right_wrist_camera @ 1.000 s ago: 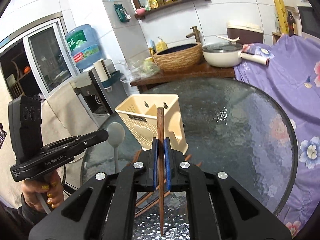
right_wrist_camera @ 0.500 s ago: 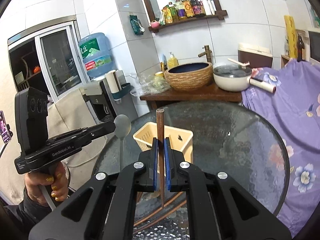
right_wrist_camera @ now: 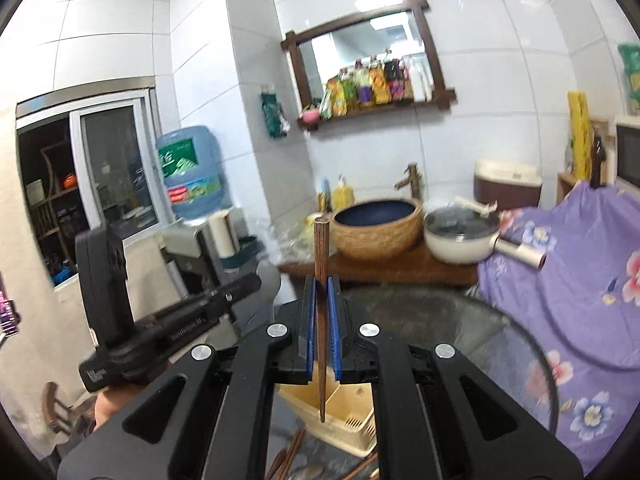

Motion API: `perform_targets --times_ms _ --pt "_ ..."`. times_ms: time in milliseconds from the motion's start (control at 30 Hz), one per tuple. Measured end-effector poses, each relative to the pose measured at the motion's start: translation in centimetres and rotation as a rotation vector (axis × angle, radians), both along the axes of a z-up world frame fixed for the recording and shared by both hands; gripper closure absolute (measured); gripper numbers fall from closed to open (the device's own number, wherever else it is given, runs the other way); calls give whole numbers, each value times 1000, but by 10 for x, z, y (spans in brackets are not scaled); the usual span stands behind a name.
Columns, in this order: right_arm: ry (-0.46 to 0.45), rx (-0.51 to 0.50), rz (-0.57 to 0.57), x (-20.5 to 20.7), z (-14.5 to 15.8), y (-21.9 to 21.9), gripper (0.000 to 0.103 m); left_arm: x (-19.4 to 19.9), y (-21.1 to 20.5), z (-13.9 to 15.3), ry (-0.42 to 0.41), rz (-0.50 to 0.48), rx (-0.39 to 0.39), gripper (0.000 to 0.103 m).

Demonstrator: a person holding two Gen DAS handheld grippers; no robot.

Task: Organize utensils
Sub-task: 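Carry the chopstick over the holder with the right gripper while the left gripper holds the holder up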

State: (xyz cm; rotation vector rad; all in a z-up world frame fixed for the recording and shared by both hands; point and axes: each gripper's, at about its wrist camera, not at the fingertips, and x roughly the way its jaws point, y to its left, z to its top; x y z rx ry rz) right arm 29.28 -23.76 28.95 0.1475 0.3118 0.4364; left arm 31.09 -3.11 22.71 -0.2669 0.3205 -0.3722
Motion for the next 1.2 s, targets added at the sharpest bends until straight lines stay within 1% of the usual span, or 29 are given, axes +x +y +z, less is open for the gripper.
perform_targets --times_ms 67,133,267,433,633,933,1067,1200 --pt "-18 -19 -21 6 1 4 96 9 -1 -5 -10 15 -3 102" --pt "-18 -30 -43 14 -7 8 96 17 -2 -15 -3 17 -4 102" --pt "15 -63 -71 30 -40 17 96 26 -5 -37 5 17 9 102" --pt "83 -65 -69 45 -80 22 96 30 -5 -64 16 17 7 102" --pt "128 -73 -62 50 -111 29 96 32 -2 -92 71 19 9 102" --pt "184 -50 -71 59 -133 25 96 33 3 -123 138 13 11 102" --pt "183 -36 -88 60 -136 20 96 35 6 -136 170 15 4 102" --pt "196 -16 -89 66 -137 14 96 32 5 -137 162 9 16 102"
